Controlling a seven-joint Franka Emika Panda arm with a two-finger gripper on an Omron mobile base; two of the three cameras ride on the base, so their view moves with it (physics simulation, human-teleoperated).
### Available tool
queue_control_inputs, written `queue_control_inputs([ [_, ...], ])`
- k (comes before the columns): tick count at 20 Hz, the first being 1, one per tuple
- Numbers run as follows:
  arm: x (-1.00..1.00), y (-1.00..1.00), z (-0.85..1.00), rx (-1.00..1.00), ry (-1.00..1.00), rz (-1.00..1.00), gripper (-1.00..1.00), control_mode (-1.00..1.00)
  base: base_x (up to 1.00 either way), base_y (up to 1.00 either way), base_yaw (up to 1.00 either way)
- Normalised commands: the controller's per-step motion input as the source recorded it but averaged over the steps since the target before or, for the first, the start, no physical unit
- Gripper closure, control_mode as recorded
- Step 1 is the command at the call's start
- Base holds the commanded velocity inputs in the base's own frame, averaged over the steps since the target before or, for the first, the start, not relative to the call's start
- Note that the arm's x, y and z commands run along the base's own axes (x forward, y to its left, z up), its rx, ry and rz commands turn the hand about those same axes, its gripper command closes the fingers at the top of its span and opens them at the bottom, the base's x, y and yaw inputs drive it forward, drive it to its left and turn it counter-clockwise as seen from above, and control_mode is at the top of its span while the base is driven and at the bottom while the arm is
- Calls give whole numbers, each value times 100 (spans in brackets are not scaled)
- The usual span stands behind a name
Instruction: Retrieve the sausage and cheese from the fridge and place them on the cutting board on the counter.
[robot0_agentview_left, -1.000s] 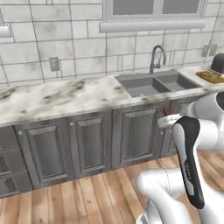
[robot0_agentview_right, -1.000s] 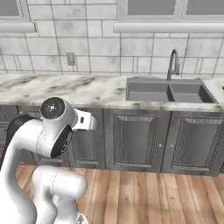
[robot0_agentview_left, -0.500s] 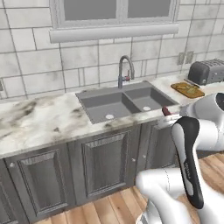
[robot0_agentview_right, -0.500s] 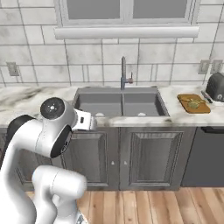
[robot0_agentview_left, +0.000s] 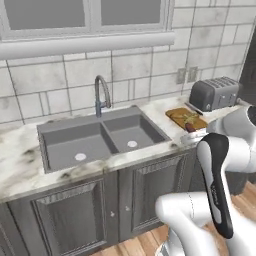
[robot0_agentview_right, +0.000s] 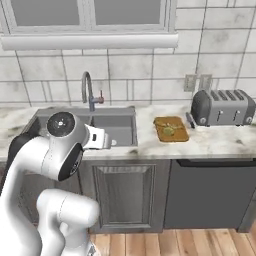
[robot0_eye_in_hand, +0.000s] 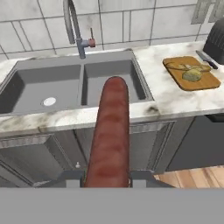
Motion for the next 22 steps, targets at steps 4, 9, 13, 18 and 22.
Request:
queue_control_inputs([
  [4,0,0,0,0,0,0,100,100,42,-89,18],
  [9,0,0,0,0,0,0,100,100,30,-74,33],
  [13,0,0,0,0,0,0,100,100,51,-79,27],
  [18,0,0,0,0,0,0,100,100,55,-65,25],
  [22,0,0,0,0,0,0,100,100,25,-32,28],
])
